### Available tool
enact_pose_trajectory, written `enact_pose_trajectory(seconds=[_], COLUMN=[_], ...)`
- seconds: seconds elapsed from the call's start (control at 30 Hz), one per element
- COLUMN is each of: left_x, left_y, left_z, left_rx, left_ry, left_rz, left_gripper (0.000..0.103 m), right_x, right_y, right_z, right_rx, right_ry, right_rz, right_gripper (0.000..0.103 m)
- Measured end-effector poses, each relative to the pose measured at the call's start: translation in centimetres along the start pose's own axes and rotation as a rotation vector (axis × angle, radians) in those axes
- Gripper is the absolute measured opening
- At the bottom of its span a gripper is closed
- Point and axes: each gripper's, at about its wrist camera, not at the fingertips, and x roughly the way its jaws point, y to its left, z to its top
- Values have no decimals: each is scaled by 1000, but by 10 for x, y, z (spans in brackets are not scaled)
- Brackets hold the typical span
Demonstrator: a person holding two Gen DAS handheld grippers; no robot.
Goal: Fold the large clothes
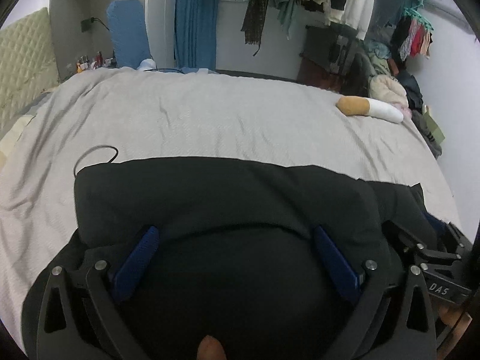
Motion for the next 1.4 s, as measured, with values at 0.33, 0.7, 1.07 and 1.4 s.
enact_pose_trajectory(seconds=[0.33, 0.7, 1.07, 1.4], left_x=[40, 0, -26, -6], left_y=[-1, 14, 59, 68], left_z=[8, -21, -55, -81], left_rx=[18, 45, 32, 11], left_ry=[-23, -38, -57, -84], left_rz=[33, 59, 120, 60], left_gripper=[103, 103, 103, 103], right_x=[42, 1, -39, -26], right_y=[10, 5, -41, -40], right_z=[7, -7, -35, -64], right_rx=[-64, -93, -111, -94], right_ry=[-12, -41, -87, -126], right_rz=[-84, -31, -85, -53], right_gripper=[103, 103, 103, 103])
